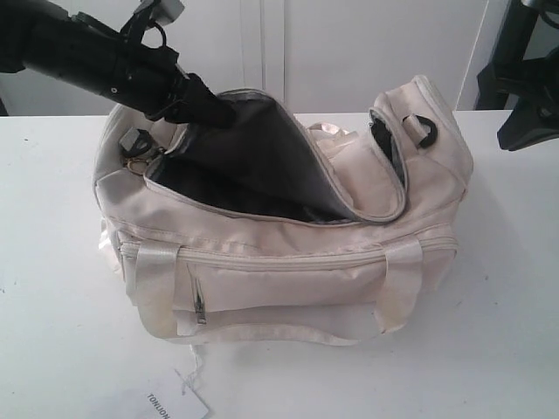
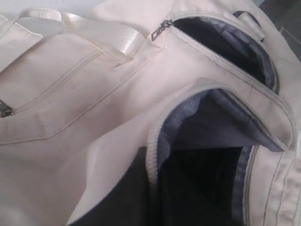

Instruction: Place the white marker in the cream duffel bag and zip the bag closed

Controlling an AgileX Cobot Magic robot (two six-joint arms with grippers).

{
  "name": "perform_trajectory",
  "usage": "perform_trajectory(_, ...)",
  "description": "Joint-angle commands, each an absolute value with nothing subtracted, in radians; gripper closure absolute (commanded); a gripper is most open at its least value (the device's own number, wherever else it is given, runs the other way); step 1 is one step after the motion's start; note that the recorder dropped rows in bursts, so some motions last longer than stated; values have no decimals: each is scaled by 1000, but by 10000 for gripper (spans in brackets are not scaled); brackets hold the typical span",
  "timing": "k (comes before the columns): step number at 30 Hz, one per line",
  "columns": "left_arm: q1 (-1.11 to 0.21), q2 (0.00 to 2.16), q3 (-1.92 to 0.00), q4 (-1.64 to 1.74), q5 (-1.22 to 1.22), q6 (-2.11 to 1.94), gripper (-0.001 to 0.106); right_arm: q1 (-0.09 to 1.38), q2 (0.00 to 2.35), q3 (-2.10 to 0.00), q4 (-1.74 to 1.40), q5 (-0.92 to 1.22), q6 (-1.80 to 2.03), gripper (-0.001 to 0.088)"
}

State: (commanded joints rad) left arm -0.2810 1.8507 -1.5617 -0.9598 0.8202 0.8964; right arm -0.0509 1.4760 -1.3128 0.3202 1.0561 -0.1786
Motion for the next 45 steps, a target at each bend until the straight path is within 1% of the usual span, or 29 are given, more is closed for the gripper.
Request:
perform_trajectory(6,-281,1857,-1562,-854,863,896,1052,-51,1476,-1313,320,1060,-179,868)
perform_trajectory(8,-281,1857,-1562,-828,865,896,1010,-51,1476,-1313,320,1060,-179,868)
perform_trajectory(10,-281,1857,-1560,-820,865,896,904,-51,1476,-1313,320,1060,-179,868)
perform_trajectory(14,-281,1857,-1560,-820,865,896,626,-51,1476,-1313,320,1060,-179,868)
perform_trajectory(16,-281,1857,-1560,-820,866,896,523,-51,1476,-1313,318,1060,-179,868)
perform_trajectory(19,-281,1857,-1560,-820,866,896,415,-51,1476,-1313,318,1057,-179,868)
perform_trajectory(21,-281,1855,-1560,-820,866,893,376,-51,1476,-1313,318,1054,-179,868)
perform_trajectory(35,-281,1725,-1560,-814,883,893,366,-51,1476,-1313,318,1049,-181,868)
perform_trajectory(41,-281,1670,-1560,-753,810,838,367,-51,1476,-1313,318,1050,-187,868)
perform_trajectory(43,-281,1659,-1560,-678,759,728,388,-51,1476,-1313,318,1050,-187,868)
perform_trajectory(45,-281,1657,-1560,-585,738,624,435,-51,1476,-1313,318,1050,-187,868)
